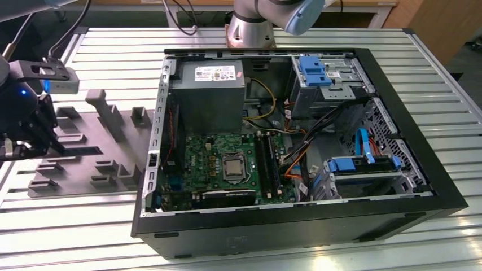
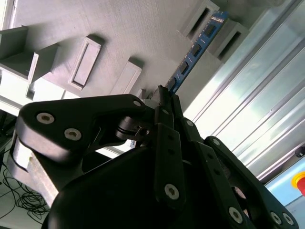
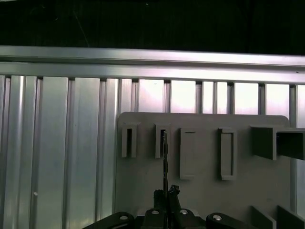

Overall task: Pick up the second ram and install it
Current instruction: 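Pick up the second ram and move it above second insertion slot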

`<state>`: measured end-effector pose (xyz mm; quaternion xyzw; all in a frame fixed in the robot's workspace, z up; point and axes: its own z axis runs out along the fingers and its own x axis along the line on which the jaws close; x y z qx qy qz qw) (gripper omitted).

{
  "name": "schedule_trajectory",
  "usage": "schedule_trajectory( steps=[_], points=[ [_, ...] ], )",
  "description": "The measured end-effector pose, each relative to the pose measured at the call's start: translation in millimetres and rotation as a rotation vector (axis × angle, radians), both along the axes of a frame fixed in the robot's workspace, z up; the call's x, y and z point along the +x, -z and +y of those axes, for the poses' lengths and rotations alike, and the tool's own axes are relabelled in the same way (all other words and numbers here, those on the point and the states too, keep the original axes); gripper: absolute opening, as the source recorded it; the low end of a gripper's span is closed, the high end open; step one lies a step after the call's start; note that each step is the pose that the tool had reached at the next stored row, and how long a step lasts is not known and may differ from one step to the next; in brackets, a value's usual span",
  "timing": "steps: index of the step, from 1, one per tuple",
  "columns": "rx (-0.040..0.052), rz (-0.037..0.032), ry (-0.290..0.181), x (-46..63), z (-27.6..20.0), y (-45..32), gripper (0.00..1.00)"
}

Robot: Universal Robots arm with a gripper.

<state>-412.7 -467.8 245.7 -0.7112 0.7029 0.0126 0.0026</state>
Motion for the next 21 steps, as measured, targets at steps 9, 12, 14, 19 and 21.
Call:
schedule_trajectory(
  steps=[9, 12, 14, 19, 21],
  points=[
    [0.0, -0.0003, 0.0, 0.0, 0.0, -6.1, 0.14],
    [0.0, -0.0002, 0.0, 0.0, 0.0, -8.1, 0.14],
    [0.0, -0.0001, 0.0, 0.0, 0.0, -9.4, 0.14],
    [0.0, -0.0002, 0.0, -0.1, 0.0, -13.2, 0.14],
    [0.0, -0.0002, 0.0, 0.0, 0.0, -14.2, 0.14]
  ],
)
